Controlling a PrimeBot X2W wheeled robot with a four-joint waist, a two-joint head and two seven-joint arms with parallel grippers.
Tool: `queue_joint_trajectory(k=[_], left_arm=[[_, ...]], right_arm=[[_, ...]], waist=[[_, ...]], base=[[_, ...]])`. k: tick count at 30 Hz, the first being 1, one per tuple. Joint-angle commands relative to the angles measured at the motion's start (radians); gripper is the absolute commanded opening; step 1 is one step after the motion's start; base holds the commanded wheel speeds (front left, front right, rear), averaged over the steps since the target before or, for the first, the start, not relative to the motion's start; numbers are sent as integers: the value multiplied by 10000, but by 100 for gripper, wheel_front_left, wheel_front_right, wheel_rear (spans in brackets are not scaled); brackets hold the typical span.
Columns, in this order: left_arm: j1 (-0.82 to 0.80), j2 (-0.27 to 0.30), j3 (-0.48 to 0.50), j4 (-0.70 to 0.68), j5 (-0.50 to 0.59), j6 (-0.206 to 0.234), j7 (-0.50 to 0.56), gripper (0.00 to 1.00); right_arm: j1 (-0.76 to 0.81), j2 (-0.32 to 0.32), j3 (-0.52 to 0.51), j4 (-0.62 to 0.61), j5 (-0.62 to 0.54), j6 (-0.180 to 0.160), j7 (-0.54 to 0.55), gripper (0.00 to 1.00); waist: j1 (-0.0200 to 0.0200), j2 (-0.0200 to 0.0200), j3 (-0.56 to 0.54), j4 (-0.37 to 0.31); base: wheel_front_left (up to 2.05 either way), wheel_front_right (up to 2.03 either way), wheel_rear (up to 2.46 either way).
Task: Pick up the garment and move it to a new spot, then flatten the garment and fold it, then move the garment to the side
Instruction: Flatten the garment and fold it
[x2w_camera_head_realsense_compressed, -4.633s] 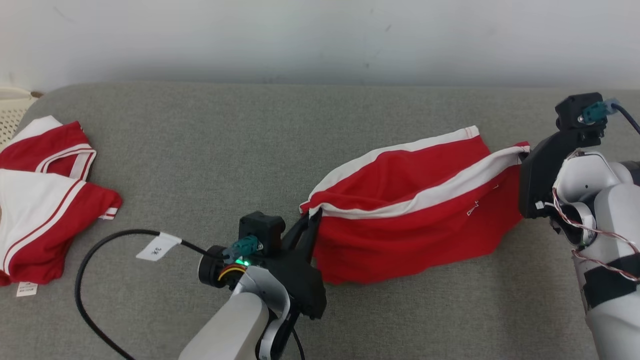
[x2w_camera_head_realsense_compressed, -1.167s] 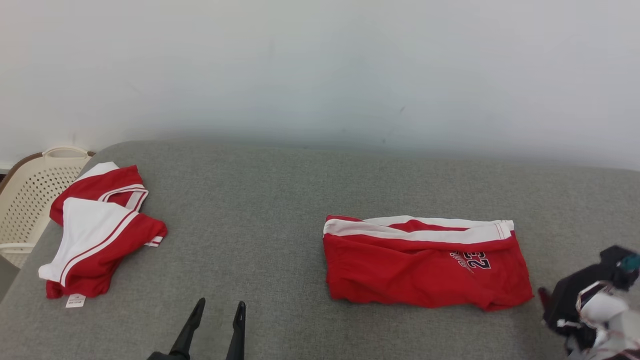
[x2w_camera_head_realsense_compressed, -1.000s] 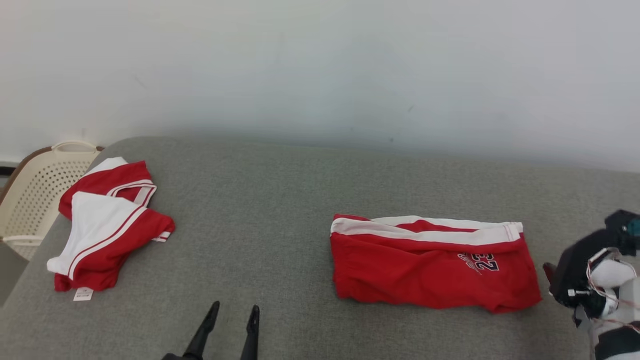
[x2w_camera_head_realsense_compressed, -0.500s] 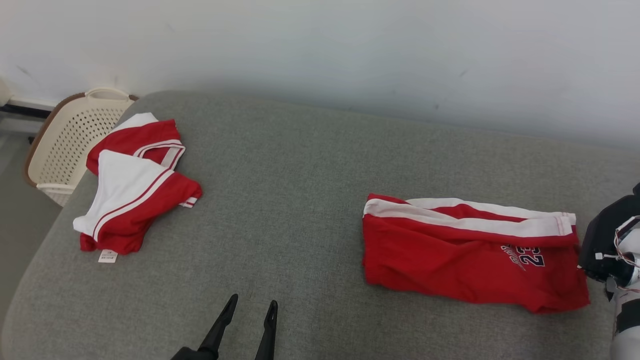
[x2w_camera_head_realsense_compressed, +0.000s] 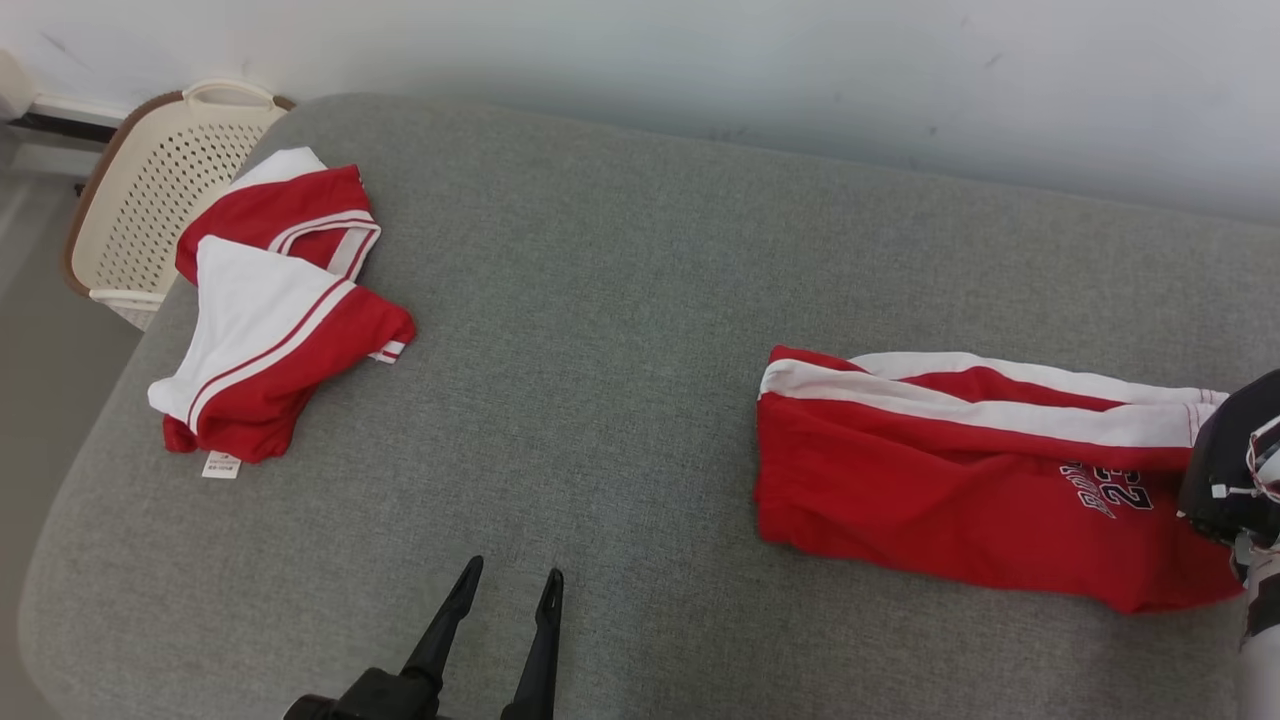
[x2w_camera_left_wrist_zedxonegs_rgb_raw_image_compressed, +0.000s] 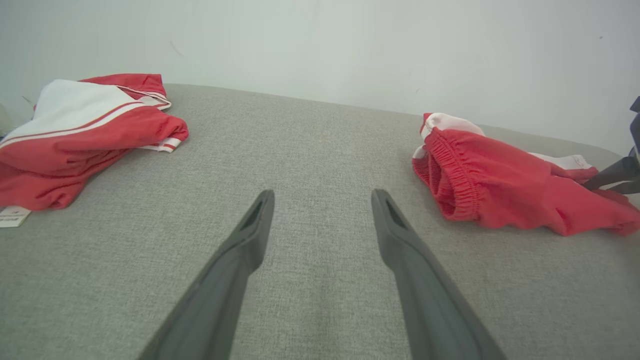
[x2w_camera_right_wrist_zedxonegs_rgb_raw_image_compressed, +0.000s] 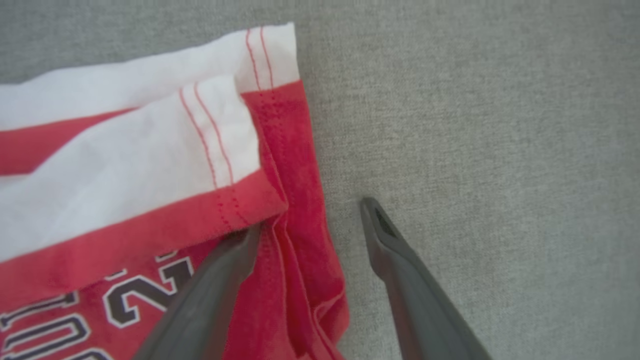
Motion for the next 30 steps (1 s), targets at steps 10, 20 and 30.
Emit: queue_joint_trajectory(k=[10,20,30], left_arm=[[-350,-124,-114,298,-60,7,-106,100],[-276,-107,-131,503,-249,-12,-129,100],[13,-88,-152,681,-416,57,-114,100]], right_arm=[[198,207,-355,331,-375,-6,-22,0],[399,-261,-327,-70,-1211,-6,-593,0],[75,202,671,-230,378,-5,-167,0]], waist=[[-1,-1,108,-67],[-1,-1,-558,-211],[-1,-1,-1546,-547]], base=[[0,0,0],[0,0,0],[0,0,0]])
